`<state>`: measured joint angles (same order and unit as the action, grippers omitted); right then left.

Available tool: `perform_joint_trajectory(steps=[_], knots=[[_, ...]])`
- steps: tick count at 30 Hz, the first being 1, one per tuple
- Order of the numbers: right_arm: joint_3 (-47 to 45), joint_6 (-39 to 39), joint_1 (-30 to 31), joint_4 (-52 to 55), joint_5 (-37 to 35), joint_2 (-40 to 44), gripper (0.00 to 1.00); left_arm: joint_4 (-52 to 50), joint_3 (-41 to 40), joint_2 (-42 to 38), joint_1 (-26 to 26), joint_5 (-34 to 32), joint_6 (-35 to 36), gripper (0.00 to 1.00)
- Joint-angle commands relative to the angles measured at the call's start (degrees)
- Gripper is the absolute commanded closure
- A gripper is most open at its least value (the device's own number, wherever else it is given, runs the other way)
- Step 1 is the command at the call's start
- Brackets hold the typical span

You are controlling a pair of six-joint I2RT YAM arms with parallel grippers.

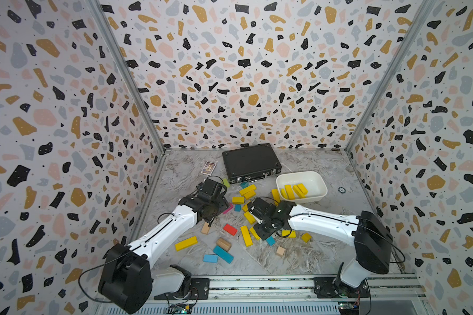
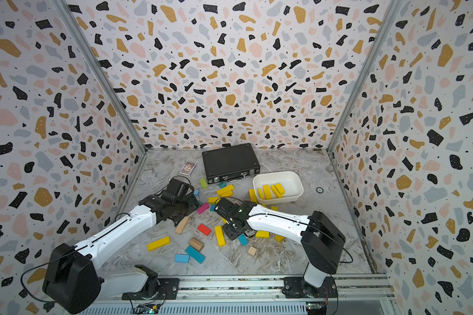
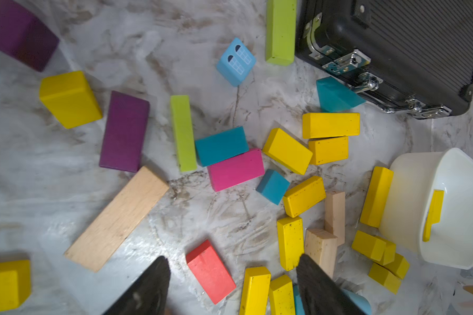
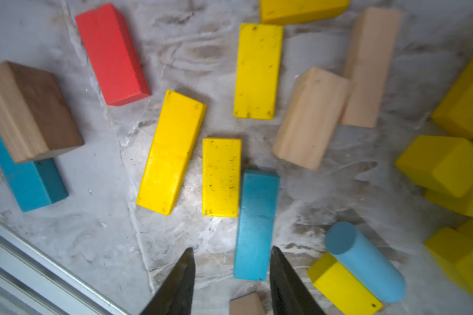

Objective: Pick out the yellow building blocks
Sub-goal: Place the building block in the storage box, then pick up the building block from the center of the board.

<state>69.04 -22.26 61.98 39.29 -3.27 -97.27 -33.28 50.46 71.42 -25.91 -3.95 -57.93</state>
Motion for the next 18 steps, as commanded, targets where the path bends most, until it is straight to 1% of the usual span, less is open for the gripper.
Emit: perform_joint_trajectory(steps=[1, 5, 10, 13, 18], knots=[[3.39, 0.59, 2.22, 0.99, 0.4, -2.46, 0.52, -3.25, -1.7, -3.46, 0.42, -4.03, -1.54, 0.25], [6.19, 1.4, 3.22, -0.39, 0.64, -6.67, 0.49, -5.25, -3.24, -7.62, 0.47, -6.9, -2.57, 0.25], [9.95, 0.35, 3.19, 0.31, -2.6, -11.13, 0.46, -7.24, -4.78, -12.58, 0.51, -10.33, -3.75, 0.25], [12.56, -0.39, 3.16, 1.72, -3.9, -13.73, 0.46, -7.33, -5.77, -14.39, 0.54, -11.38, -4.36, 0.24], [14.89, -1.55, 3.18, 2.73, -3.68, -16.29, 0.46, -8.0, -6.16, -15.82, 0.68, -12.49, -4.73, 0.24]])
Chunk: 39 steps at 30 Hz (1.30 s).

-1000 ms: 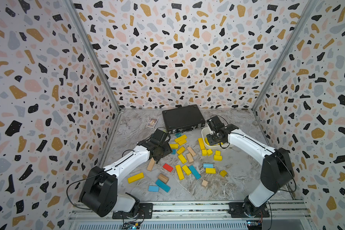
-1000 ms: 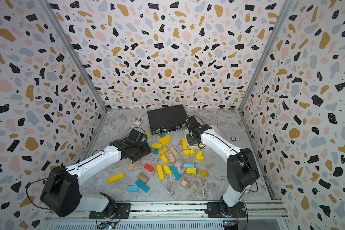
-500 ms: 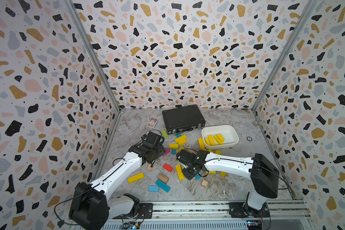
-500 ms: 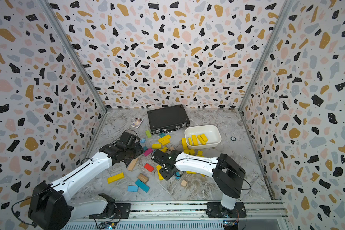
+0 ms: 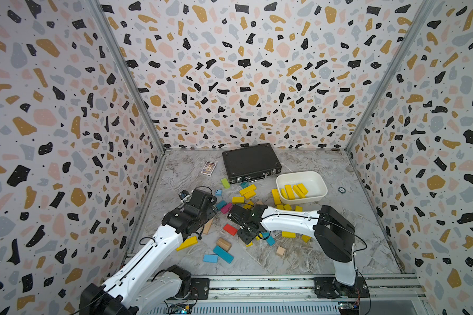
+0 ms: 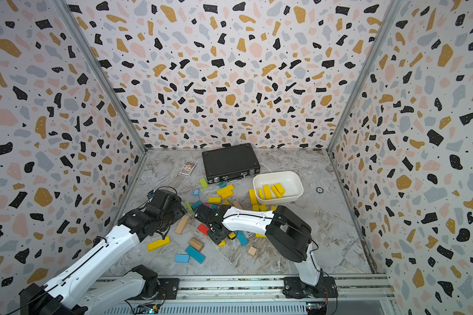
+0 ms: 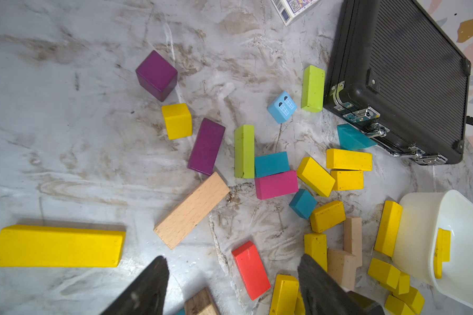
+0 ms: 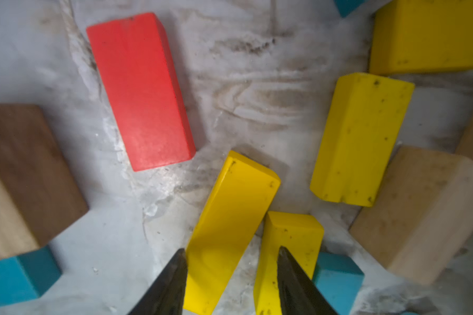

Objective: Pick out the yellow building blocks
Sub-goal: Pick up the building block from the center of the board.

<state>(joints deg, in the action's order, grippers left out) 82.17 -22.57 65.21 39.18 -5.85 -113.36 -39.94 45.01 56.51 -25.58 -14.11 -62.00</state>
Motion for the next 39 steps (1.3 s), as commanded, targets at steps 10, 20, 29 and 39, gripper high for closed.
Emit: perform_joint_trajectory(steps=[10, 20, 29, 39], knots=[[4.14, -0.63, -0.08, 2.62, 0.99, -3.69, 0.49, -1.43, -0.97, -1.38, 0.44, -2.68, -1.19, 0.24], [5.19, 0.91, -0.06, 2.66, 0.4, -5.37, 0.55, -1.22, -1.16, -1.61, 0.4, -3.04, -1.98, 0.24], [5.12, 1.53, -0.07, 2.71, 0.54, -4.45, 0.75, -0.77, -1.16, -1.19, 0.44, -3.16, -2.43, 0.24], [1.94, 2.36, -3.1, 3.15, -2.12, 11.66, 0.82, -0.84, -1.34, -0.69, 0.53, -4.79, -2.07, 0.24]])
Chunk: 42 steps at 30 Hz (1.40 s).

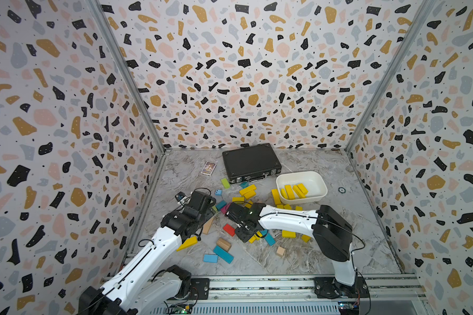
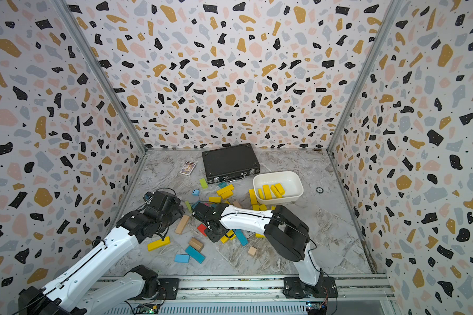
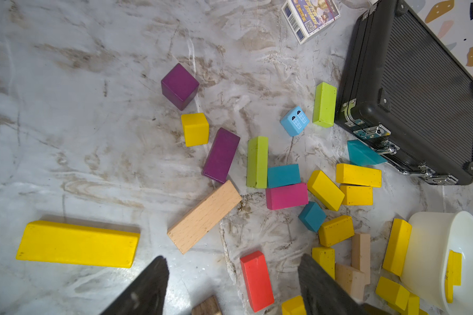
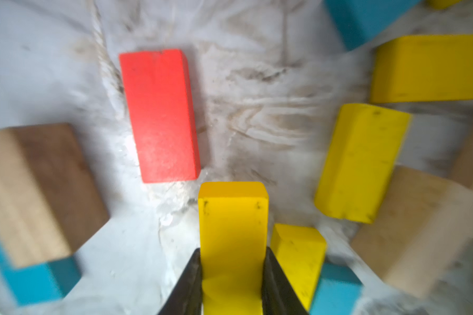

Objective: Pick out the yellow building blocks
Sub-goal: Pick up the building block from the center of the board, then place the building block in the storage box.

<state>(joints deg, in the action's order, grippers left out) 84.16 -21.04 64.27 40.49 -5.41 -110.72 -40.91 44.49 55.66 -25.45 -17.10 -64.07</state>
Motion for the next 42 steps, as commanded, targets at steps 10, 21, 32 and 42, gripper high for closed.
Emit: perform_joint_trajectory(steps=[10, 21, 32, 42], knots=[[-3.45, 12.65, -24.05, 5.51, -7.61, 15.6, 0.82, 4.42, -0.57, 4.2, 0.57, 1.87, 1.14, 0.24], [1.78, 10.27, -38.68, 0.35, -3.64, 3.72, 0.83, 7.2, 0.23, 8.32, 0.49, 10.81, 2.14, 0.24], [3.19, 9.39, -41.57, -3.16, -1.44, -2.72, 0.81, 7.9, 1.73, 13.2, 0.23, 14.66, 0.62, 0.24], [3.26, 9.53, -42.03, -2.5, -1.15, -1.3, 0.54, 6.45, 3.44, 16.35, 0.23, 14.49, 0.86, 0.26]])
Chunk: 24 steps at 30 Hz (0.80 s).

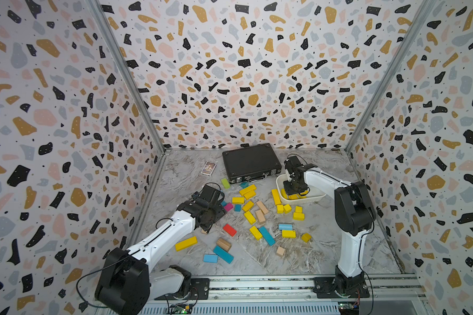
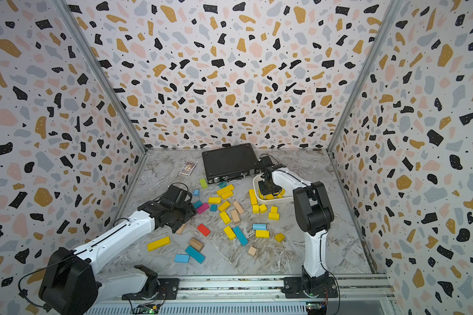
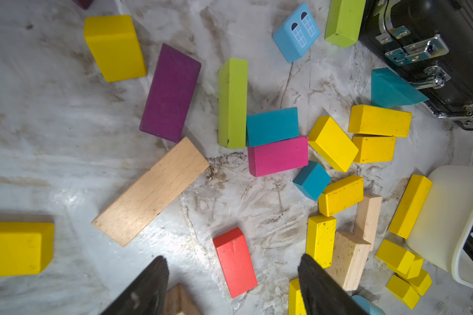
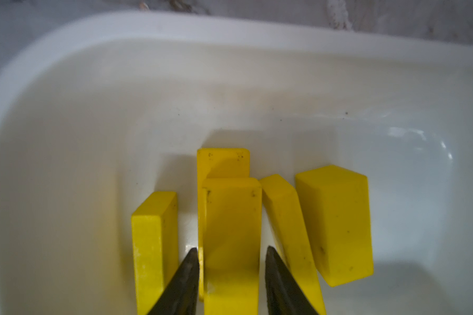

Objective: Pick out the yellow building blocks
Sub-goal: Place the building block in the storage box.

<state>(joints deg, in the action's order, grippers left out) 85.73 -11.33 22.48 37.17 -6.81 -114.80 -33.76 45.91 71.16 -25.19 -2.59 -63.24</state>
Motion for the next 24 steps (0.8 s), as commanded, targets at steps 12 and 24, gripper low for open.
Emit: perform_joint_trajectory(steps=[12, 24], knots=[[-9.5, -3.92, -0.25, -0.25, 4.58, 16.19, 0.47, -24.96, 2.12, -4.39, 2.53, -13.51, -6.2, 0.24], [-17.04, -5.19, -0.24, 0.97, 4.52, 24.82, 0.47, -16.37, -8.04, -8.32, 13.39, -2.73, -20.05, 0.22]])
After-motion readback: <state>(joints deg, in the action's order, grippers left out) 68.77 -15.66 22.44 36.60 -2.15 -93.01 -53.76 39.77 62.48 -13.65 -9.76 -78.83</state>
